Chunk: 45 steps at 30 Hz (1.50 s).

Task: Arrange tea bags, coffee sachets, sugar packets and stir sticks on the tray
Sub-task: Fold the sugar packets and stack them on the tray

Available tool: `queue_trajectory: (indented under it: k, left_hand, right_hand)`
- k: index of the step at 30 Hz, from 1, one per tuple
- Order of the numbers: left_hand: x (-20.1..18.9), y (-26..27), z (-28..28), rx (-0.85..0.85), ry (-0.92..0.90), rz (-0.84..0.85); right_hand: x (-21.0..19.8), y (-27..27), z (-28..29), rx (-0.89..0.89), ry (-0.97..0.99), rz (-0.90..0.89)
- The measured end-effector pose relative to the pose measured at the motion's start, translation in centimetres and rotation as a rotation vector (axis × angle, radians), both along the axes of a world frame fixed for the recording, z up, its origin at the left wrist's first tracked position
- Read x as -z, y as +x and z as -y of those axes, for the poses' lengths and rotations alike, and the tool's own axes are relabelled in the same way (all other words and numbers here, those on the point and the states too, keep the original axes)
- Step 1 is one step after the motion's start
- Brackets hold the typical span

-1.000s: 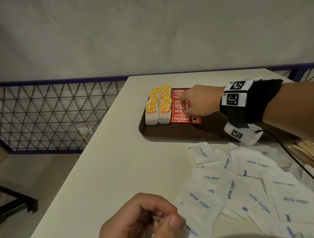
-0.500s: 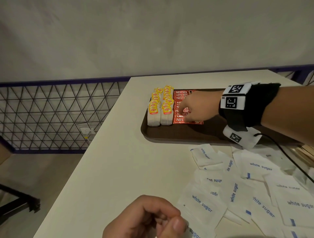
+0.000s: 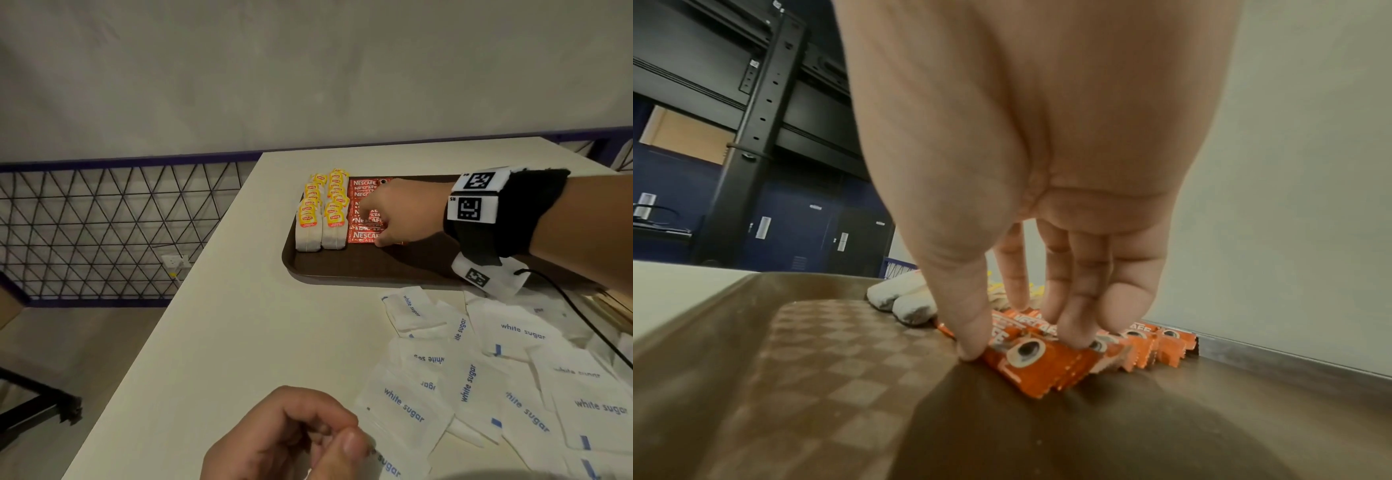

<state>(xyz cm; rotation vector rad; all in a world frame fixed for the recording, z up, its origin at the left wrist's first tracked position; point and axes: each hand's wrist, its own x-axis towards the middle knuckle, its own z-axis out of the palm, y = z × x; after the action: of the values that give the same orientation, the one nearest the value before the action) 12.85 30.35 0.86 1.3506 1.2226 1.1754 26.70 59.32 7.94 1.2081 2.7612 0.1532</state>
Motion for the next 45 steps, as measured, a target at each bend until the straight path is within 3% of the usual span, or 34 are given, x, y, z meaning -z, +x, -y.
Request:
queue_trajectory:
  k: [2, 3, 7, 10, 17, 24, 29, 32, 34, 38, 41, 45]
  left_hand:
    - [0.6, 1.0, 1.2, -0.283, 0.188, 0.041]
    - [0.6, 1.3, 1.6, -0.342, 0.218, 0.042]
    - [0.8, 1.7, 1.7, -0.41, 0.328, 0.032]
    - [0.4, 2.2, 2.3, -0.373, 0.349, -0.062]
    - [-0.2, 3.3, 2.7, -0.365, 0.246, -0.492]
    - [-0.5, 4.3, 2.5, -0.405, 0.04, -0.934]
    - [-0.5, 4.5, 2.4, -0.439, -0.037, -1.024]
    - [-0.5, 4.5, 2.4, -0.457, 0.006, -0.977]
    - [-0.4, 4.2, 2.5, -0.459, 0.049, -0.833]
    - [-0.9, 3.8, 3.2, -0.473, 0.098, -0.32]
    - [-1.9, 4.0, 2.9, -0.468, 0.099, -0.089]
    - [-2.6, 5.7, 1.8, -0.357, 0.016, 0.052]
  right_hand:
    - [-0.4, 0.1, 0.2, 0.002, 0.008, -0.005]
    - [-0.7, 0.3, 0.5, 0.005, 0.014, -0.017]
    - [-2.5, 1.6, 3.6, -0.016, 0.003, -0.053]
    - [-3.2, 2.9, 7.5, -0.033, -0.126, -0.018]
    - [-3.2, 5.5, 16.9, 0.023, -0.432, -0.051]
    - [0.4, 5.4, 22.7, 0.114, -0.294, -0.202]
    - [1.4, 5.5, 23.4, 0.14, -0.283, -0.321]
    - [0.8, 6.4, 23.6, 0.15, -0.282, -0.429]
    - [0.4, 7.5, 23.8, 0.207, -0.351, -0.595]
    - [1.4, 10.0, 25.4, 0.339, -0.612, -1.184]
    - [3.9, 10.6, 26.9, 0.333, -0.708, -1.554]
    - [6.0, 9.7, 27.3, 0.261, -0.723, -1.713]
